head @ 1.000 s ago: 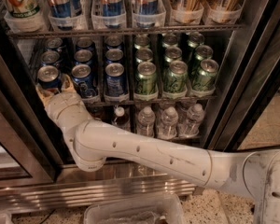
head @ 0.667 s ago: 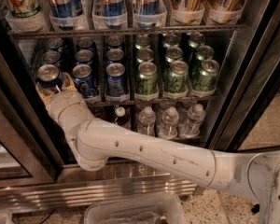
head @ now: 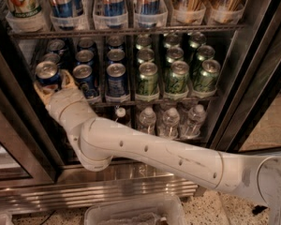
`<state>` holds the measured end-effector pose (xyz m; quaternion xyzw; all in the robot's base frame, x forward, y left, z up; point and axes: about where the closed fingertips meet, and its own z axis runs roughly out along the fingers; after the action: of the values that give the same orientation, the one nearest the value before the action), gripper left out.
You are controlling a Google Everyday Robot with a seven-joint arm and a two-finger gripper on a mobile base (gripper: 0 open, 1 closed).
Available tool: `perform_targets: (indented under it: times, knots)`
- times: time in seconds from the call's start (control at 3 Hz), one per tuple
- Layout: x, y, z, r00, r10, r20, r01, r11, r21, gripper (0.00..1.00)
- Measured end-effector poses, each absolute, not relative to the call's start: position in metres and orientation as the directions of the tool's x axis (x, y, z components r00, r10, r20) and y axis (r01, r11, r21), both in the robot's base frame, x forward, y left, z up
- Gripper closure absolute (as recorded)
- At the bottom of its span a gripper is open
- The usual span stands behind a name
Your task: Pick pepsi can from middle shelf of fridge
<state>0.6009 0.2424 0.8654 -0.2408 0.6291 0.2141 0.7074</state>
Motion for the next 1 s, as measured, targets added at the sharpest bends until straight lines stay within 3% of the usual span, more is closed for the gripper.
perform_targets:
  times: [1.0]
  knots:
    - [0.549,0.219,0.908,0.211,-0.047,-0.976,-0.741,0.644,-0.191,1.0]
